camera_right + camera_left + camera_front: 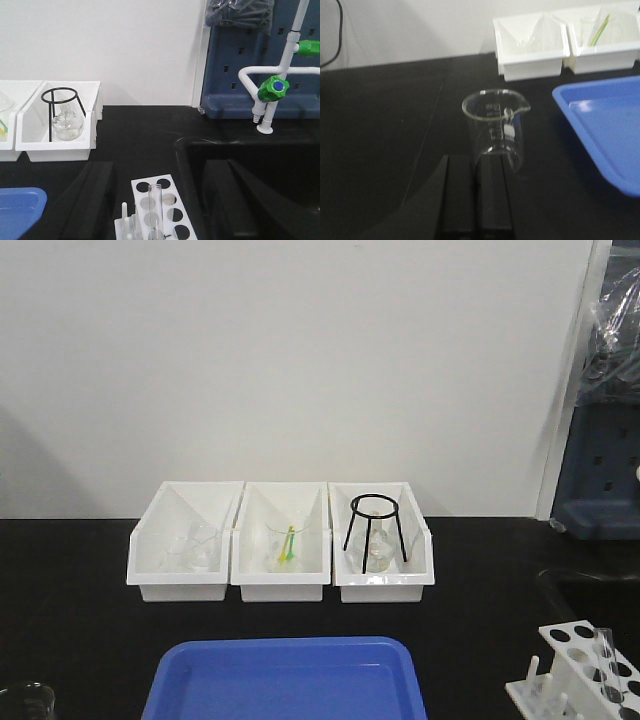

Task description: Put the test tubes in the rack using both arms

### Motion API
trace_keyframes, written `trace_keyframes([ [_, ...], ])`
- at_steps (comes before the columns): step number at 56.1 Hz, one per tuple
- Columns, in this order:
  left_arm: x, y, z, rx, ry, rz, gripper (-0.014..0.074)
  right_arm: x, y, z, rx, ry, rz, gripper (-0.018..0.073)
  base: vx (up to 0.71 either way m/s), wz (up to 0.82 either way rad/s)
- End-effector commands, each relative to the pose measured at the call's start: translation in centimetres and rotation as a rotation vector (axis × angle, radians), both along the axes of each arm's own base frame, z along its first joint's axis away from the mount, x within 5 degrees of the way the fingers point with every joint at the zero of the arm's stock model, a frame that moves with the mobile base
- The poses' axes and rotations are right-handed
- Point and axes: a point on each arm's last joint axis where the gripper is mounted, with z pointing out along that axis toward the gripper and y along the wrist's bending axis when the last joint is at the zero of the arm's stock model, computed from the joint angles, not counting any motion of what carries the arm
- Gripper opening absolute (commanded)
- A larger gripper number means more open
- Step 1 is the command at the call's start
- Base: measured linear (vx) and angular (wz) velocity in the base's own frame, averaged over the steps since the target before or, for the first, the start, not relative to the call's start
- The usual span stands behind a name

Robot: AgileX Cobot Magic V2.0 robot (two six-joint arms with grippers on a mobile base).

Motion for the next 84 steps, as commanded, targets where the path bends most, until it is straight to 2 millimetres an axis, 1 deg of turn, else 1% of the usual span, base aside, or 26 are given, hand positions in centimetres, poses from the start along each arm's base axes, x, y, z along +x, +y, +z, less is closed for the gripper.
trace_keyframes([
  [1, 0.1, 0.0, 1.2, -0.008, -0.044, -0.004, -0.0006, 0.0, -0.1, 1.9, -0.022, -0.11, -0.003, 0.0456, 0.0, 0.0],
  [11, 0.1, 0.0, 0.9, -0.008, -0.013, 0.0, -0.0006, 0.0, -0.1, 1.9, -0.022, -0.11, -0.003, 0.0456, 0.0, 0.0],
  [33, 0.1, 0.0, 0.9, -0.008, -0.013, 0.0, -0.0004, 0.0, -0.1, 1.8, -0.023, -0.106, -0.003, 0.0456, 0.0, 0.0],
  [39, 0.1, 0.0, 0.9, -0.008, -0.013, 0.0, -0.0004, -0.6, 0.1, 2.1, -0.07, -0.124, 0.011, 0.0456, 0.0, 0.0],
  [43, 0.1, 0.0, 0.9, -0.008, -0.013, 0.0, -0.0004, -1.3, 0.7, 1.6, -0.076, -0.145, 0.052, 0.0456, 0.0, 0.0],
  [48, 0.1, 0.0, 0.9, -0.008, -0.013, 0.0, -0.0004, -2.1, 1.5, 0.2, -0.07, -0.203, 0.108, 0.0439, 0.0, 0.0],
  [54, 0.1, 0.0, 0.9, -0.008, -0.013, 0.0, -0.0004, -3.4, 2.0, -2.5, 0.0, -0.261, 0.147, 0.0361, 0.0, 0.0],
  [57, 0.1, 0.0, 0.9, -0.008, -0.013, 0.0, -0.0004, -4.3, 2.0, -3.8, 0.041, -0.288, 0.148, 0.0294, 0.0, 0.0],
  [60, 0.1, 0.0, 0.9, -0.008, -0.013, 0.0, -0.0004, -5.1, 1.9, -5.5, 0.066, -0.286, 0.142, 0.0228, 0.0, 0.0],
  [63, 0.1, 0.0, 0.9, -0.008, -0.013, 0.0, -0.0004, -5.9, 1.9, -6.8, 0.06, -0.286, 0.137, 0.017, 0.0, 0.0],
  [66, 0.1, 0.0, 0.9, -0.008, -0.013, 0.0, -0.0004, -6.6, 1.8, -8.8, 0.056, -0.263, 0.128, 0.0093, 0.0, 0.0],
  [71, 0.1, 0.0, 0.9, -0.008, -0.013, 0.0, -0.0004, -7.8, 1.7, -11.0, 0.056, -0.274, 0.128, -0.0017, 0.0, 0.0],
  [76, 0.1, 0.0, 0.9, -0.008, -0.013, 0.0, -0.0004, -8.8, 1.7, -13.4, 0.047, -0.301, 0.131, -0.0014, 0.0, 0.0],
  [77, 0.1, 0.0, 0.9, -0.008, -0.013, 0.0, -0.0004, -9.0, 1.7, -13.7, 0.044, -0.32, 0.131, -0.0014, 0.0, 0.0],
  [80, 0.1, 0.0, 0.9, -0.008, -0.013, 0.0, -0.0004, -9.5, 1.6, -14.2, 0.034, -0.285, 0.122, -0.0013, 0.0, 0.0],
  [84, 0.1, 0.0, 0.9, -0.008, -0.01, 0.001, -0.0004, -9.3, 1.6, -14.7, 0.01, -0.224, 0.123, -0.0013, 0.0, 0.0],
])
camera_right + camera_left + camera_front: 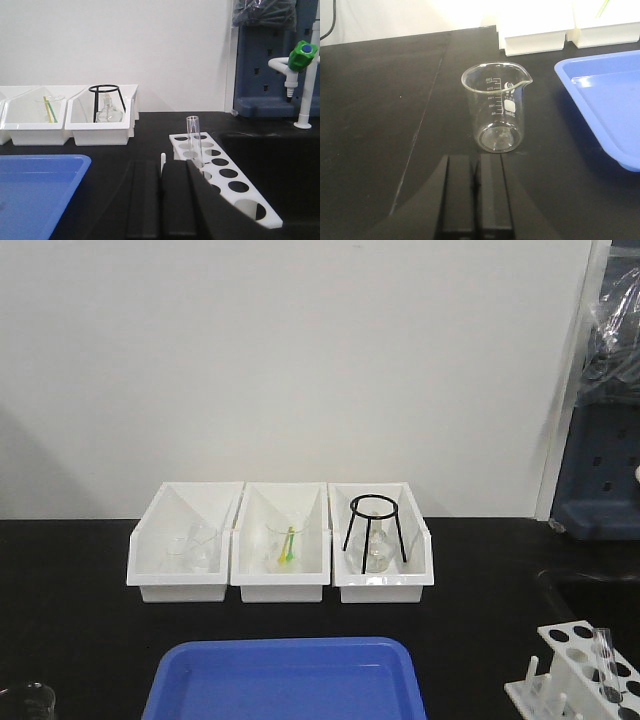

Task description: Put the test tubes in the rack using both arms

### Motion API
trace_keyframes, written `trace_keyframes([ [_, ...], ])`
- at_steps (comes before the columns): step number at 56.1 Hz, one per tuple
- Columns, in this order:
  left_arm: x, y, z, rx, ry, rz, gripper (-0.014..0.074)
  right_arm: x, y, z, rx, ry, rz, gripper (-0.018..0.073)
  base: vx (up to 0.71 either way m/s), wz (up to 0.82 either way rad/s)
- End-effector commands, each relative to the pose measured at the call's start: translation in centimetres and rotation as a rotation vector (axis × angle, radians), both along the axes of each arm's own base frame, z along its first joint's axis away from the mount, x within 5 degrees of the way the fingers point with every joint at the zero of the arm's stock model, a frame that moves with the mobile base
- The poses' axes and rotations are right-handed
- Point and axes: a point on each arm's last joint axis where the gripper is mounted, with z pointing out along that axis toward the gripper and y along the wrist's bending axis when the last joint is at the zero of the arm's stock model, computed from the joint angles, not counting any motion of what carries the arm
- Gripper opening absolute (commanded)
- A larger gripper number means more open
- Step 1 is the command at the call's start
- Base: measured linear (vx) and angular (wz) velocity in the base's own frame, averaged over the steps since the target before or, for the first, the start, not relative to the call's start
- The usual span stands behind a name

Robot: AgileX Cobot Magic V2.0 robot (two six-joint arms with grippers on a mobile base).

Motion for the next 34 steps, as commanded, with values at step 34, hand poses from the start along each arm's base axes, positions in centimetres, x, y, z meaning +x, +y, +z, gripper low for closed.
trace_keyframes([
  [34, 0.25, -0.1, 1.5, -0.008, -0.079, -0.009, -0.0004, -0.11, -0.09, -1.21, -0.03, 0.082, -0.01, -0.0008, 0.0, 0.0],
])
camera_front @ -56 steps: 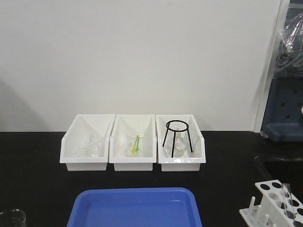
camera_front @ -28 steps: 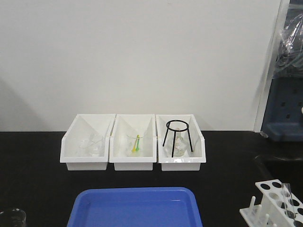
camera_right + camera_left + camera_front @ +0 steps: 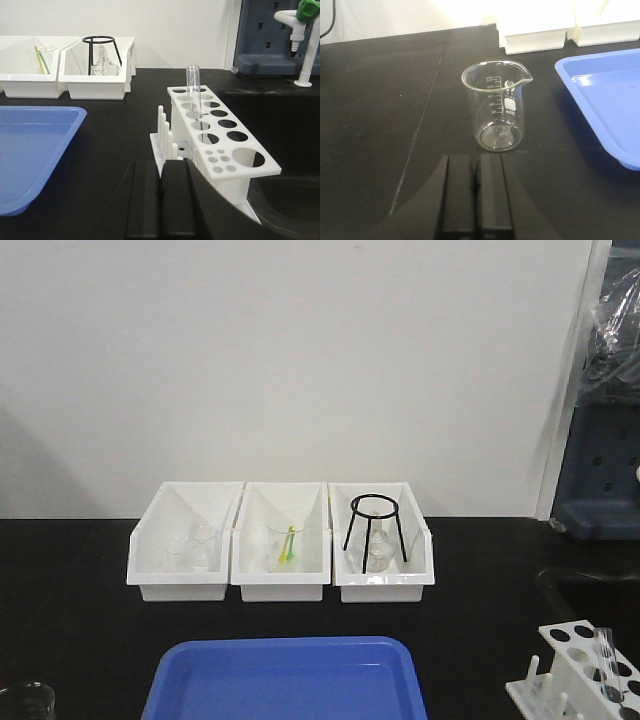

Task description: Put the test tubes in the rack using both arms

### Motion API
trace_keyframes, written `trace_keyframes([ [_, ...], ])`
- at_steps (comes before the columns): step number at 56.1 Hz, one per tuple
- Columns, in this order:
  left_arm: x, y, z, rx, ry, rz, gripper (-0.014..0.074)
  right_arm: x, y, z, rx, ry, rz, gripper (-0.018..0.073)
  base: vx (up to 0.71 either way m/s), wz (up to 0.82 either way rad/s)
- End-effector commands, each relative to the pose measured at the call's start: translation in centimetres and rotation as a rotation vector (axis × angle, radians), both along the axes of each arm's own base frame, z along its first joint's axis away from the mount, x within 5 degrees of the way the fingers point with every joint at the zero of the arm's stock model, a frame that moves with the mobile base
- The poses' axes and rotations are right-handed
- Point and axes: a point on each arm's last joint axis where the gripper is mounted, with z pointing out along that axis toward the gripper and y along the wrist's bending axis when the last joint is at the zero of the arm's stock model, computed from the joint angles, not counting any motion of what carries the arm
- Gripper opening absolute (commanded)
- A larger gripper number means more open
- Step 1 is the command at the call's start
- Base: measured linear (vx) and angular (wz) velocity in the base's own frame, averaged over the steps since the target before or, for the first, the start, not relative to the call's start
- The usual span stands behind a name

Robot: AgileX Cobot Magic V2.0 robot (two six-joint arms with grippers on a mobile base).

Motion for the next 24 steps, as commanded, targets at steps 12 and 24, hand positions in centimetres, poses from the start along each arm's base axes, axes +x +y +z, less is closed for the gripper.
trace_keyframes([
  [12, 0.24, -0.1, 1.53, -0.008, -0.083, -0.009, -0.0004, 0.07, 0.02, 0.25, -0.012, -0.068, 0.001, -0.0008, 0.0, 0.0],
  [24, 0.24, -0.1, 1.53, -0.008, -0.083, -0.009, -0.0004, 0.07, 0.02, 0.25, -0.012, -0.068, 0.001, -0.0008, 0.0, 0.0],
])
